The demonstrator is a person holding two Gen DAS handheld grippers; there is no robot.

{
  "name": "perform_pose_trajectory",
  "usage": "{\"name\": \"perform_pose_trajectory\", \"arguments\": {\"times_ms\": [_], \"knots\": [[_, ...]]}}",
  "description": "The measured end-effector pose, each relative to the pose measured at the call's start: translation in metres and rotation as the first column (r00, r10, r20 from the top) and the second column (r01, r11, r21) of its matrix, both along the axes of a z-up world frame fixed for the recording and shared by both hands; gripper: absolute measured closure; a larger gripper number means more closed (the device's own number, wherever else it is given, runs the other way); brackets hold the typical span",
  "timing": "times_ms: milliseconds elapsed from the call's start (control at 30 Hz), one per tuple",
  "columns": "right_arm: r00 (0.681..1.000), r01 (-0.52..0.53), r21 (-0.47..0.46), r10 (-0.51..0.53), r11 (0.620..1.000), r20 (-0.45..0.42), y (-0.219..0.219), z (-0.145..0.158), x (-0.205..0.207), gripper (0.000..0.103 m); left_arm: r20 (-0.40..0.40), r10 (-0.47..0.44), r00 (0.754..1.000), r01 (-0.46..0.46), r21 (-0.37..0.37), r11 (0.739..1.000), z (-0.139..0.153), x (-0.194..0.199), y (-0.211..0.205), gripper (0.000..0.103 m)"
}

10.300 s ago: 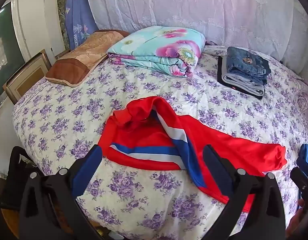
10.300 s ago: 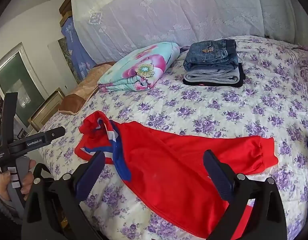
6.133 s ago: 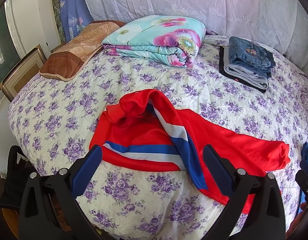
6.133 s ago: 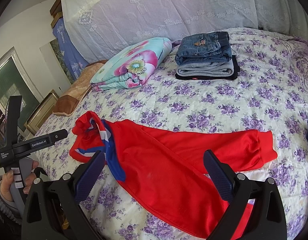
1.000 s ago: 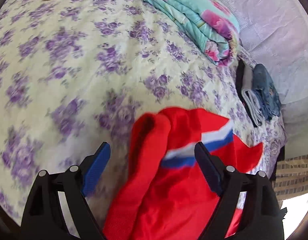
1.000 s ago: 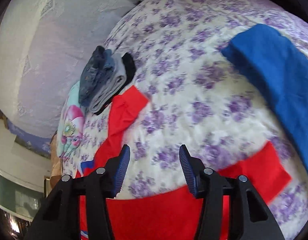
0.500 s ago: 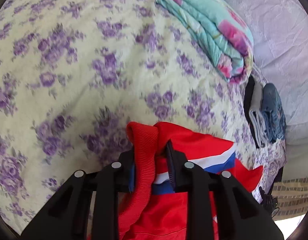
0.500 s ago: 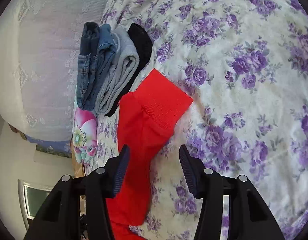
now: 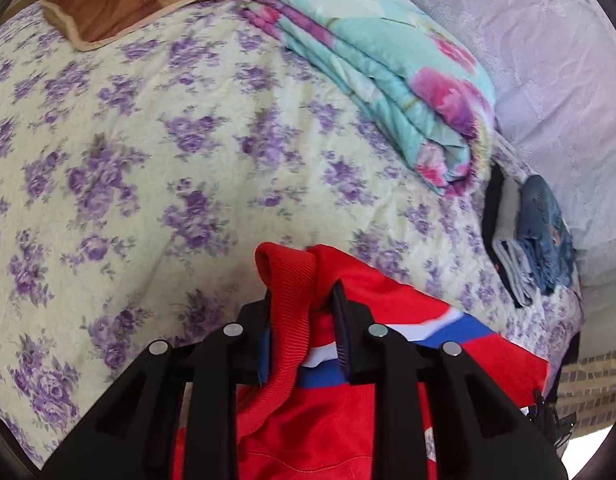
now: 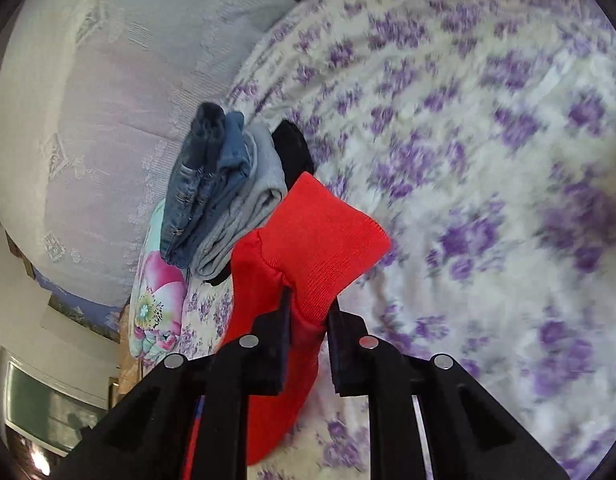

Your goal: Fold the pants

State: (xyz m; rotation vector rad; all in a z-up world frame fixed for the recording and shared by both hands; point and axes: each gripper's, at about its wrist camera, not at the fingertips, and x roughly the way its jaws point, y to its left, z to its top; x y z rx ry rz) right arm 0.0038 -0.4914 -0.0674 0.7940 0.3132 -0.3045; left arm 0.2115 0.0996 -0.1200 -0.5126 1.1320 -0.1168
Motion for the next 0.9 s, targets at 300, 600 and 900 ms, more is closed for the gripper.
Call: {"name": "perform_pose_trajectory", "arguments": {"times_ms": [300,600,900], "knots": [[0.971,0.076,0.124,-0.045,0.989,-0.235,-0.040,-0.068,-0.021,0.086,-0.077,-0.113,0.991,0.116,0.045,0.992,-0.034,0.033,-0.040,0.067],[0.977,0.101,-0.064,-0.111,0.993,-0.182,-0.012,-0.027,-0.052,0.071,-0.050,-0.111,0.993,0.114,0.071,0.991,-0.005,0.021,-0.024,0.025],[0.886,-0.006,-0.157,-0.067,0.988,-0.459,0.011,-0.053,-0.012,0.057,0.030,-0.169,0.985,0.154,0.279,0.948,0.018,-0.043,-0.023,0.025]]}}
